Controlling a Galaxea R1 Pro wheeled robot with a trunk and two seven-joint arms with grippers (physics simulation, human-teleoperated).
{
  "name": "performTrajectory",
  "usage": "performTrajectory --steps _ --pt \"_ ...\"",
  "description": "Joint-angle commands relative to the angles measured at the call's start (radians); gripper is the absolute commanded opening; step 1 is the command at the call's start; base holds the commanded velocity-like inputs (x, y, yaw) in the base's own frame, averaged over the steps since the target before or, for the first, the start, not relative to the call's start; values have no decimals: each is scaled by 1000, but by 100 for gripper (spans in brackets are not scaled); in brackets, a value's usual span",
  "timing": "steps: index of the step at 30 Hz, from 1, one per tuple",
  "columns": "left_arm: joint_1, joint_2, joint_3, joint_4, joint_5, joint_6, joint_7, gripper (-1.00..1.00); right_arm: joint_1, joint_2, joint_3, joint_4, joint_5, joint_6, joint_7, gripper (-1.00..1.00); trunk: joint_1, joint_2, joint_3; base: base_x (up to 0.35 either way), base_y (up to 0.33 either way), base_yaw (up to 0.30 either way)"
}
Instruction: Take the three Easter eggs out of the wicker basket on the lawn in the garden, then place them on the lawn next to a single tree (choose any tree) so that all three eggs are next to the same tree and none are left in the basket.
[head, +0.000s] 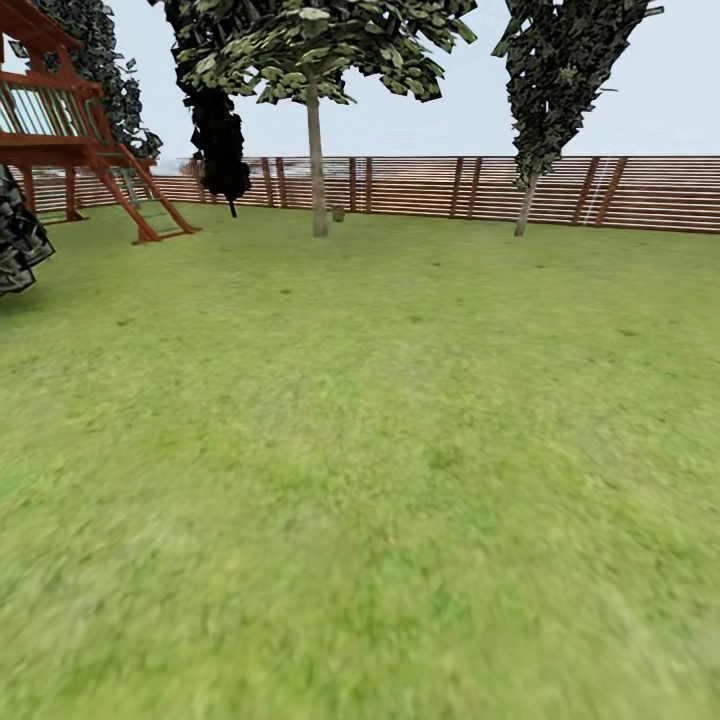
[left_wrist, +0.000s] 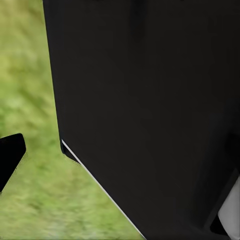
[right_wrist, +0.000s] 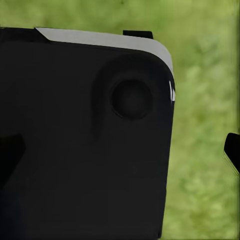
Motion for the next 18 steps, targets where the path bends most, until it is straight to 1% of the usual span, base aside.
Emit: performTrajectory --steps 1,7,10,12,18 --pt "0 0 3 0 1 0 1 100 -1 0 1 1 1 -3 0 100 1 0 -1 333 0 0" --pt "0 0 5 -1 1 0 1 100 -1 0 1 2 1 -3 0 100 1 0 -1 333 0 0" --pt "0 0 33 -1 1 0 1 100 -1 0 1 2 1 -3 0 100 1 0 -1 333 0 0" --pt "0 0 44 -2 1 0 1 100 -1 0 1 2 1 -3 0 100 1 0 -1 333 0 0" --pt "0 0 52 -2 1 0 3 100 -1 0 1 2 0 -3 0 100 1 0 -1 333 0 0"
